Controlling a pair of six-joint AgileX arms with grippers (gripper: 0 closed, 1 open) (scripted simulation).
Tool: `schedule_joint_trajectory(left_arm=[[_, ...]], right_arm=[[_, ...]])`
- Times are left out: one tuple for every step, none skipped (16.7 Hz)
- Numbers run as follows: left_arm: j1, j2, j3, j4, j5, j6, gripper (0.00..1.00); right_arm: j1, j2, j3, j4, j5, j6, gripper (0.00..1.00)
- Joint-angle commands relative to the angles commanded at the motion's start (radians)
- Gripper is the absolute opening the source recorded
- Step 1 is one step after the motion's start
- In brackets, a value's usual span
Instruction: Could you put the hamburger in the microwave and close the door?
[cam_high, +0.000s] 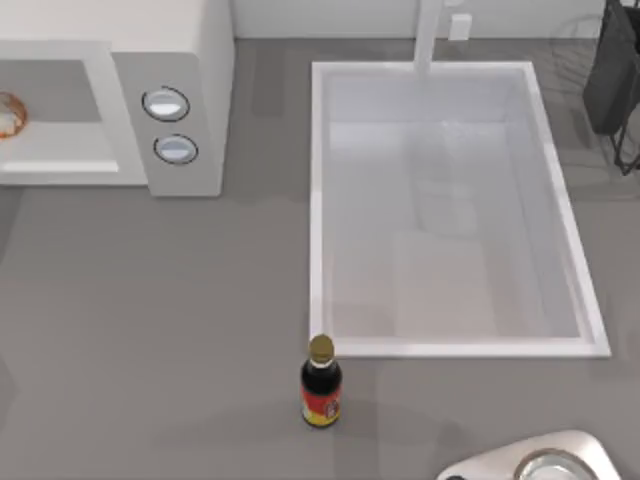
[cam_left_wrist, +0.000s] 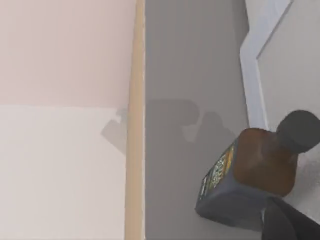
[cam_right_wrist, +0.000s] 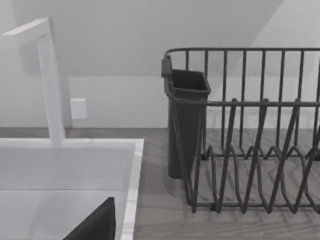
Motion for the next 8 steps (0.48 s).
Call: schedule_joint_trajectory(left_arm=[[0.0, 0.0, 0.0, 0.0, 0.0, 0.0, 0.0], [0.0, 0.0, 0.0, 0.0, 0.0, 0.0, 0.0], [0.0, 0.0, 0.0, 0.0, 0.0, 0.0, 0.0], [0.0, 0.0, 0.0, 0.0, 0.0, 0.0, 0.0], [-0.019, -0.025, -0.006, -0.026, 0.047, -0.045, 0.0], [-0.019, -0.024, -0.009, -0.023, 0.046, -0.044, 0.0], [-0.019, -0.018, -0.019, -0.01, 0.044, -0.042, 0.0], [-0.019, -0.009, -0.036, 0.014, 0.042, -0.038, 0.0]], right_arm=[[0.0, 0.0, 0.0, 0.0, 0.0, 0.0, 1.0], [0.0, 0.0, 0.0, 0.0, 0.0, 0.0, 1.0], [0.0, 0.0, 0.0, 0.0, 0.0, 0.0, 1.0], [0.0, 0.0, 0.0, 0.0, 0.0, 0.0, 1.0], [0.0, 0.0, 0.0, 0.0, 0.0, 0.0, 1.0], [0.0, 0.0, 0.0, 0.0, 0.0, 0.0, 1.0], [0.0, 0.0, 0.0, 0.0, 0.0, 0.0, 1.0], [0.0, 0.0, 0.0, 0.0, 0.0, 0.0, 1.0]])
